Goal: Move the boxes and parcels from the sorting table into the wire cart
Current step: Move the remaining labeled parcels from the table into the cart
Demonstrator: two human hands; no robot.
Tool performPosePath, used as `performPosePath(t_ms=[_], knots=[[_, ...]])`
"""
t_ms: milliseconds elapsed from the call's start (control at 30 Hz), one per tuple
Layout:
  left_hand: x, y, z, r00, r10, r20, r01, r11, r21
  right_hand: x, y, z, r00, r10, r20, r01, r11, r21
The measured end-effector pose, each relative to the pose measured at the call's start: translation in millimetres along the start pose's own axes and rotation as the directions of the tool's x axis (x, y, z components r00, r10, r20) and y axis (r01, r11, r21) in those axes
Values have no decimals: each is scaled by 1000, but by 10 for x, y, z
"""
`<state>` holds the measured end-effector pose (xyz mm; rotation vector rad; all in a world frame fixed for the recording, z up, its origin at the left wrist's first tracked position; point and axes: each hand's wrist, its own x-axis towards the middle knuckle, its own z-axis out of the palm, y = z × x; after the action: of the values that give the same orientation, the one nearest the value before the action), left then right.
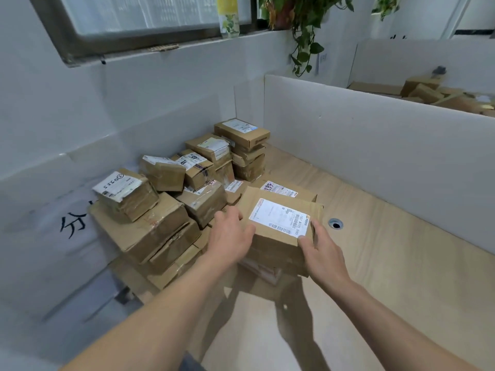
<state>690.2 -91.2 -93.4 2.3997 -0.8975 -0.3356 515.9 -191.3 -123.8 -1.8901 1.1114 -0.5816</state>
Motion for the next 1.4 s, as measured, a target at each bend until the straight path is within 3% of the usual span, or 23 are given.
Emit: performPosePath(t_ms=[500,667,833,1100,1400], knots=[[-1530,-230,78,997,-32,-68,30,999,-25,-1299,241,-338,995,-46,83,48,999,-24],[-1811,-520,90,1000,-18,-6,18,999,-48,-1657,355,-175,995,-40,91,44,998,-43],[-2041,-933,163,993,-38,111,43,998,-45,-1990,506,120,988,71,141,-63,996,-62],[-2194,-1342,332,969,-38,243,24,998,58,-2237,691,372,967,143,211,-103,977,-189],[-2300,-1584,519,956,-123,265,83,984,156,-2108,886,388,913,202,354,-112,959,-259]])
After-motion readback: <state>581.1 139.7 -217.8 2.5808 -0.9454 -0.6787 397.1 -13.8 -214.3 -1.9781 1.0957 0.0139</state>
